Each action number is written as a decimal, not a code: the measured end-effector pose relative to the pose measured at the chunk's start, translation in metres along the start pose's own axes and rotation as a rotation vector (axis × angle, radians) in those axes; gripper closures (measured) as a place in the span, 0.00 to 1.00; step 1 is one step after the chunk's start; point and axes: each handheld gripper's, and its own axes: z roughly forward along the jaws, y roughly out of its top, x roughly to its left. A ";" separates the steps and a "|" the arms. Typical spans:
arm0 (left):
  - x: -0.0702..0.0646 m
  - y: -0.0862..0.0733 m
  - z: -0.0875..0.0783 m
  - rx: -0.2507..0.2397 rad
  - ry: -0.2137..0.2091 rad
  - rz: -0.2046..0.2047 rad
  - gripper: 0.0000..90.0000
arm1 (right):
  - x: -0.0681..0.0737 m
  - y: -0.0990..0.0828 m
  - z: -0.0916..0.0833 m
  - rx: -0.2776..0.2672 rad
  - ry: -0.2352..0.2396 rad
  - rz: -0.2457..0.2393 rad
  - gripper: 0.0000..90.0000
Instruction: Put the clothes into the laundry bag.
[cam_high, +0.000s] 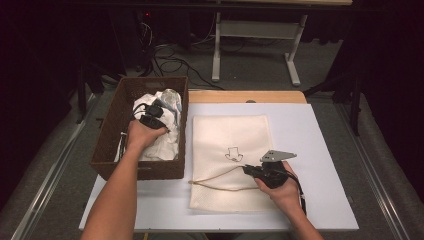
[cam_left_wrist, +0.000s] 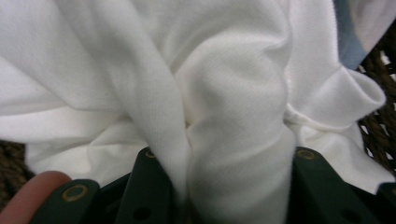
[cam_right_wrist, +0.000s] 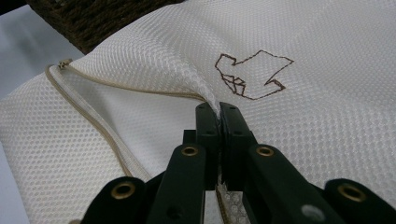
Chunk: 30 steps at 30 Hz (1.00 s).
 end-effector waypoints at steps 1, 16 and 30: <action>0.004 -0.001 -0.006 -0.020 -0.026 -0.021 0.73 | 0.000 0.000 0.000 -0.002 -0.001 -0.001 0.98; 0.009 -0.016 -0.056 -0.305 -0.146 -0.117 0.73 | 0.000 0.001 -0.002 -0.013 -0.001 0.001 0.98; -0.020 -0.025 -0.102 -0.514 -0.204 -0.038 0.73 | -0.001 0.001 -0.003 -0.021 0.001 0.003 0.98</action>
